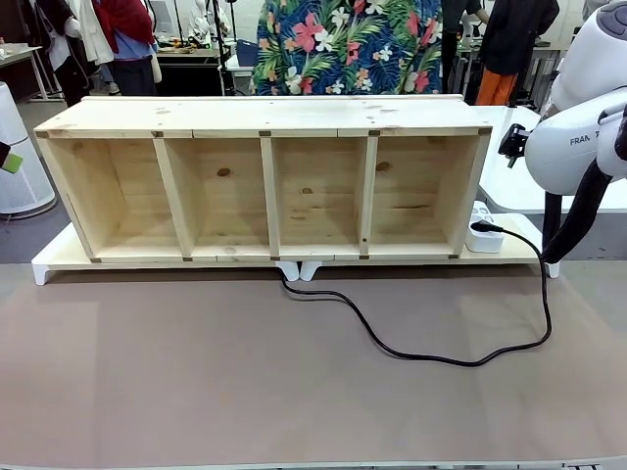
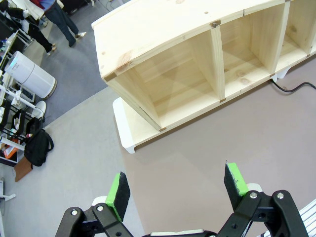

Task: Perform cable management.
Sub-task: Release the Power Cable when the human grasps it.

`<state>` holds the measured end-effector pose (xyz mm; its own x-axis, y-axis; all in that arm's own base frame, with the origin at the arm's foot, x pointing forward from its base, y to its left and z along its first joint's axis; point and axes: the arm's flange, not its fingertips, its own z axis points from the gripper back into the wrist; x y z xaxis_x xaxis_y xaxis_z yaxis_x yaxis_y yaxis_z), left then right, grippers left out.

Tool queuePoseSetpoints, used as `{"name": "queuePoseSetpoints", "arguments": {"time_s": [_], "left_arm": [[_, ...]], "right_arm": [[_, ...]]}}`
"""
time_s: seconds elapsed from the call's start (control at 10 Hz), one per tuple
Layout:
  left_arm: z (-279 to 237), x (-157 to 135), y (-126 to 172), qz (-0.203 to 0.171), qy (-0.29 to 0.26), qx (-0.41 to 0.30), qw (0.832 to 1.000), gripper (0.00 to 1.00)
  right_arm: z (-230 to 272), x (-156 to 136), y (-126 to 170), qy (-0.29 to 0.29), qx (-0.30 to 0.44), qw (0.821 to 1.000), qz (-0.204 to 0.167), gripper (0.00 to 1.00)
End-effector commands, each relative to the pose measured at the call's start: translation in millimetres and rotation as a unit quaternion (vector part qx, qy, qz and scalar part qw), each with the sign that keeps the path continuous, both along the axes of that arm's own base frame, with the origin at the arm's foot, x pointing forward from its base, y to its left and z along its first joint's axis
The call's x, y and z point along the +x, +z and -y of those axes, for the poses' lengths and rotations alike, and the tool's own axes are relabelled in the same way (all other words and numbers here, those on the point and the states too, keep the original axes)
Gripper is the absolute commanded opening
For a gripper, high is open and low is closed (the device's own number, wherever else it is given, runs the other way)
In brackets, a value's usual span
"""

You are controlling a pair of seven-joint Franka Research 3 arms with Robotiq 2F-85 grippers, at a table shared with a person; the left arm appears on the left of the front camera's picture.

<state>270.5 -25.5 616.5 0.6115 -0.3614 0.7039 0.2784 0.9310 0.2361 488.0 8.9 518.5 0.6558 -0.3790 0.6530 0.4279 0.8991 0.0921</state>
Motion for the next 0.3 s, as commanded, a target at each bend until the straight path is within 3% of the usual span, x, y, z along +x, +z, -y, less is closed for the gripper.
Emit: {"name": "queuePoseSetpoints", "arguments": {"time_s": [0.0,0.2], "left_arm": [[0.6,1.7,0.5,0.005,0.003,0.003,1.000,1.00],[0.6,1.7,0.5,0.005,0.003,0.003,1.000,1.00]], "right_arm": [[0.4,0.1,-0.3,-0.001,0.001,1.000,0.000,1.00],[0.4,0.1,-0.3,-0.001,0.001,1.000,0.000,1.00]]}}
